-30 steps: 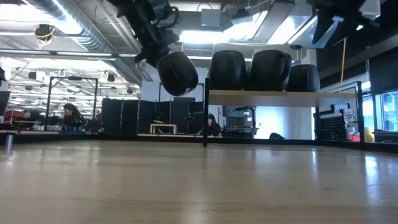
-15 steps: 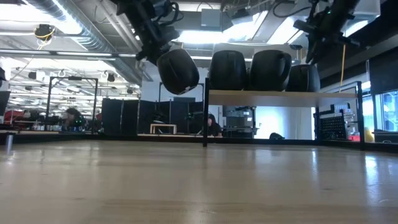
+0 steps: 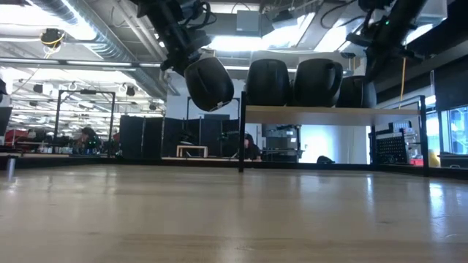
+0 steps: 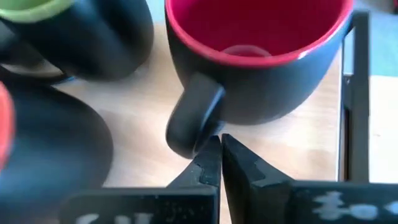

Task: Place coffee mugs
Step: Put the black yellow mug on the shelf

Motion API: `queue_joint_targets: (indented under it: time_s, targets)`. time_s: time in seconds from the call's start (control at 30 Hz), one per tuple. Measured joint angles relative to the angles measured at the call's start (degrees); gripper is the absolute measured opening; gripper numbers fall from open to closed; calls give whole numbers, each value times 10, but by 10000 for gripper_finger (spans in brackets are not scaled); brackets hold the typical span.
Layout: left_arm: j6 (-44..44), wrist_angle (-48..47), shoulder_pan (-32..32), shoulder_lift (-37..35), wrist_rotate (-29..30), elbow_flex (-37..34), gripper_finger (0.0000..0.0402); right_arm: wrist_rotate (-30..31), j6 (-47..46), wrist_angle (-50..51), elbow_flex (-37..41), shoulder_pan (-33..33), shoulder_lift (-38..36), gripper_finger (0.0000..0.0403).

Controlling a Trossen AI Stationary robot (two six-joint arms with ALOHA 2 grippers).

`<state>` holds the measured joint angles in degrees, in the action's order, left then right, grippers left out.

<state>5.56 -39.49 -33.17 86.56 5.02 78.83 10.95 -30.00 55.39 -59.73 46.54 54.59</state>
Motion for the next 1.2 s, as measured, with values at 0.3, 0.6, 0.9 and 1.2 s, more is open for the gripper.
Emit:
queue_joint_targets:
  time_s: [0.3,0.6,0.9,1.2]
  targets:
    - [0,0,0,0,0,0,19,0,4,-41,11,0,0,1]
    - [0,1,0,0,0,0,19,-16,19,-80,11,0,19,1]
    - [1,1,0,0,-2,0,19,-32,48,-48,-31,-1,-2,1]
    - [0,-83,87,0,-29,1,19,-135,54,-33,-29,-175,-102,1]
